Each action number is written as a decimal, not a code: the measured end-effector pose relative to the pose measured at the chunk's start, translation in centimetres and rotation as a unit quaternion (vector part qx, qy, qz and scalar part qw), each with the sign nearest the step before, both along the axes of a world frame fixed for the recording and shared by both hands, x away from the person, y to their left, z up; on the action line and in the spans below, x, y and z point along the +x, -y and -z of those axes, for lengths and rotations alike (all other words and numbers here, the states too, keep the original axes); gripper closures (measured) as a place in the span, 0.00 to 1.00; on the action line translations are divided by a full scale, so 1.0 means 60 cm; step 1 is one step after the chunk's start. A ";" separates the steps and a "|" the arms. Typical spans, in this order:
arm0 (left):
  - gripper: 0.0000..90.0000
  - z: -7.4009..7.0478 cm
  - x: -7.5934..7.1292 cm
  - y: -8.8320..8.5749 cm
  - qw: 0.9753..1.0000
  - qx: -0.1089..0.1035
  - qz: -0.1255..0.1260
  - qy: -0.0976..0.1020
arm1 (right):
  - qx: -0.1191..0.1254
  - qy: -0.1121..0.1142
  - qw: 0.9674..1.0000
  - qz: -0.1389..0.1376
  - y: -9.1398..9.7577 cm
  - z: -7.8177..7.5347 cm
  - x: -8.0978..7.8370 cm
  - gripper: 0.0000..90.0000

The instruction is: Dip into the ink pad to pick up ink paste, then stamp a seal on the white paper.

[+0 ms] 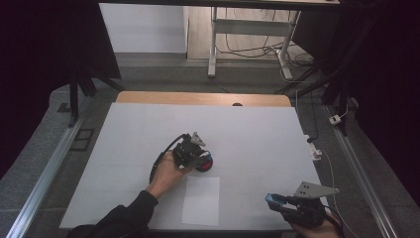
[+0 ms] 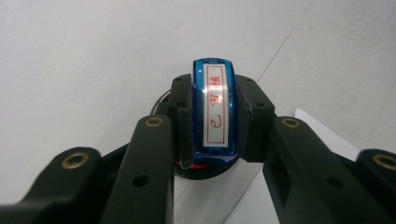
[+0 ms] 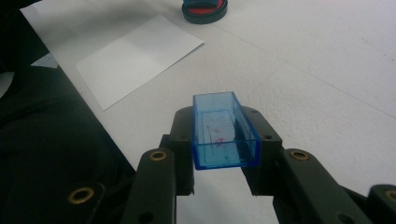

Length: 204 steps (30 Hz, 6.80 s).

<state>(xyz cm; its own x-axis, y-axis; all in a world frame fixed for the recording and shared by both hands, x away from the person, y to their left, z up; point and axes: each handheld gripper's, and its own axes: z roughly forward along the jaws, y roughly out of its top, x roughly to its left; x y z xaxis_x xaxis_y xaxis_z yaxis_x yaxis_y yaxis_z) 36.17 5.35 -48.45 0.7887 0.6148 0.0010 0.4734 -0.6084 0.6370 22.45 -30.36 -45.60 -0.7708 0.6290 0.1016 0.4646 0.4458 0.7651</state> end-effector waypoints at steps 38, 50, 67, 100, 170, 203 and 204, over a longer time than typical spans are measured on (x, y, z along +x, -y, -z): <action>0.79 0.007 0.005 -0.014 0.999 -0.037 -0.018 -0.021 | -0.002 -0.002 1.000 -0.003 -0.001 0.000 0.000 0.76; 0.79 0.007 0.010 -0.018 0.999 -0.045 -0.015 -0.026 | -0.001 -0.001 1.000 -0.004 0.000 0.000 0.000 0.76; 0.79 -0.021 -0.001 -0.028 0.998 -0.066 0.007 -0.023 | -0.002 -0.001 1.000 -0.002 0.001 0.000 -0.001 0.76; 0.79 -0.076 -0.081 -0.046 0.988 -0.123 0.096 -0.015 | -0.001 -0.002 1.000 -0.002 0.002 -0.001 -0.001 0.76; 0.79 -0.070 -0.145 -0.085 0.979 -0.168 0.118 -0.020 | 0.020 0.012 0.999 -0.034 -0.019 -0.011 -0.006 0.76; 0.79 0.011 -0.128 -0.034 0.991 -0.072 0.105 -0.040 | 0.007 0.003 1.000 -0.028 -0.013 -0.005 -0.006 0.76; 0.79 0.013 -0.128 -0.033 0.991 -0.070 0.105 -0.041 | 0.007 0.003 1.000 -0.029 -0.013 -0.005 -0.006 0.76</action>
